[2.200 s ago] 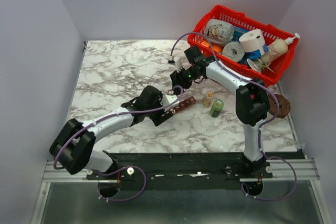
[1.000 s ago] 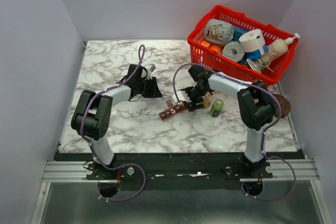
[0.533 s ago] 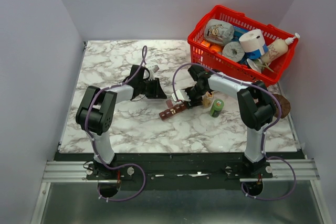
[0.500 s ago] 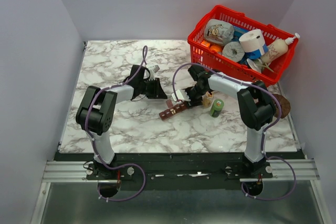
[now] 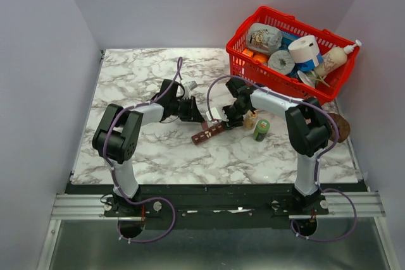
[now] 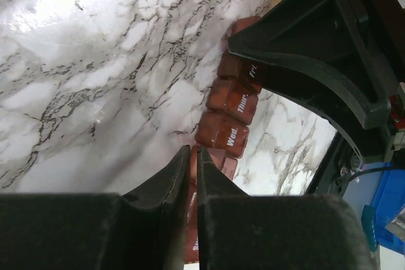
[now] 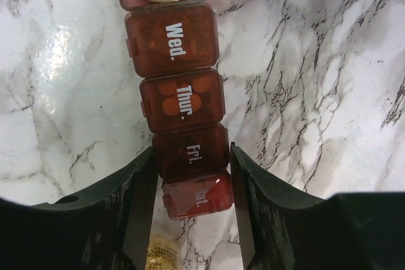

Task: Sort the pills into containers

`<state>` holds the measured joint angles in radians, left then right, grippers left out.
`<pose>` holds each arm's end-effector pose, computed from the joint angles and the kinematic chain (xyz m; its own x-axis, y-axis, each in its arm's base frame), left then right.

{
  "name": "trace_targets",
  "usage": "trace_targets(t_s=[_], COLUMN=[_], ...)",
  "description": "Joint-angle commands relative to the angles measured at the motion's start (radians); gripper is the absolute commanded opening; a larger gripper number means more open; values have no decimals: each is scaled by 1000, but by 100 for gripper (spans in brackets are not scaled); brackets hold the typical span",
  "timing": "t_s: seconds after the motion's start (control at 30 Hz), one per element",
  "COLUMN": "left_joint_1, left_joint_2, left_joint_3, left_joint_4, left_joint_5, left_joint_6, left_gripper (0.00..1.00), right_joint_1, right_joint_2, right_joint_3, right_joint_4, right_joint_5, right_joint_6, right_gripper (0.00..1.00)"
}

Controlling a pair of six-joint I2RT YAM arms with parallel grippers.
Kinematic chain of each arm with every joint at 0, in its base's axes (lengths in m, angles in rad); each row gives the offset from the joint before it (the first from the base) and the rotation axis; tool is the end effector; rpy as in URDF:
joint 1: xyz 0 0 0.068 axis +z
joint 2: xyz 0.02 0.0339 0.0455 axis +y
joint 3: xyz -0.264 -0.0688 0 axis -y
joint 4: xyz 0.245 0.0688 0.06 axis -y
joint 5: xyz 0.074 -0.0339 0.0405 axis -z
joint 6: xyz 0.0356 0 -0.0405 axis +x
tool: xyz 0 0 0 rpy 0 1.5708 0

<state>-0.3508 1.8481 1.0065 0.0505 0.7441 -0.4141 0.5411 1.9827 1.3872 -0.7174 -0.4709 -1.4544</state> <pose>0.3398 -0.1500 0.1534 -0.8930 0.0116 -0.4498 0.3721 0.5810 -0.7238 0.3252 0.2143 0.1654 0.4582 -0.7573 -0.4653 -0.8880 -0.4129 -0.2024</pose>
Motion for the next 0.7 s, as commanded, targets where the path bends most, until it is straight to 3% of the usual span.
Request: trace_targets(t_s=[0.0, 0.67], left_joint_1=[-16, -85], left_joint_2=[-52, -53], left_joint_3=[-23, -32], left_joint_4=[-14, -133], left_joint_5=[63, -28], left_joint_6=[15, 67], left_gripper=[16, 15], right_joint_1=[14, 22], right_joint_2=[28, 41], right_joint_3=[26, 36], right_joint_4=[21, 22], right_joint_5=[20, 38], right_joint_6=[35, 62], right_gripper=[54, 50])
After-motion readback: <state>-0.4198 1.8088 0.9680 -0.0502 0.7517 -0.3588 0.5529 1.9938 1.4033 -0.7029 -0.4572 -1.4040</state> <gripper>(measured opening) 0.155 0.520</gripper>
